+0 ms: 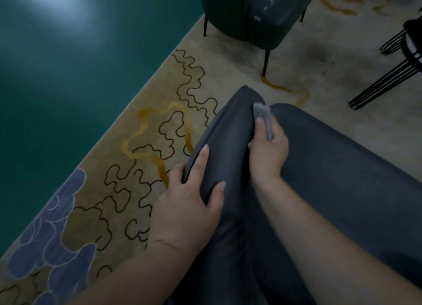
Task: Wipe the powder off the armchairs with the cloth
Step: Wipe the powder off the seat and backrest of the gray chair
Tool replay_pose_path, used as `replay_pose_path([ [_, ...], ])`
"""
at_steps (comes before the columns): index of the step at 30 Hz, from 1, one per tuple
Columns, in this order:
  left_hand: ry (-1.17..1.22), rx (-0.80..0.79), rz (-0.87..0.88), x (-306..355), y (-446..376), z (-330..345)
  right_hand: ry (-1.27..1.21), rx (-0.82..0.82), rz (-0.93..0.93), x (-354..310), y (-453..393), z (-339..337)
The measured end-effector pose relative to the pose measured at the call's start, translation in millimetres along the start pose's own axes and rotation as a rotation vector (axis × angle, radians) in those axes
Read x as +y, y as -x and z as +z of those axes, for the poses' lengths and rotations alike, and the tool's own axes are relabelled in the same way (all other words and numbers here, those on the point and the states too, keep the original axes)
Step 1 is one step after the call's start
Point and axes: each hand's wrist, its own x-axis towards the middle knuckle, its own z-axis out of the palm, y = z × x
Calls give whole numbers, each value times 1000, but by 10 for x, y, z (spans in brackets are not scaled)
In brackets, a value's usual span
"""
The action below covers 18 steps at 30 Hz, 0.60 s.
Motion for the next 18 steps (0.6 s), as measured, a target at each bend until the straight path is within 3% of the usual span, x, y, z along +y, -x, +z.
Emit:
replay_pose_path([
  [4, -7, 1, -2, 4, -14, 3, -56, -199, -191, -165, 438, -129],
  [6, 11, 1, -3, -10, -10, 13, 22, -161, -244, -189, 135, -46],
  [8, 16, 3, 5, -15, -11, 19, 48, -67, -164, -106, -225, 35],
  [10, 28, 2, 7, -22, -9, 17, -75, 11, 27, 60, -440, 93],
  [13, 39, 4, 10, -33, 0, 14, -183, 47, 204, 102, -155, -26],
  [15, 41, 7, 23, -38, -2, 13, -136, 9, 184, 98, 338, -170],
  [18, 47, 4, 44, -44, -3, 17, -23, -145, -16, 21, 1006, -374],
])
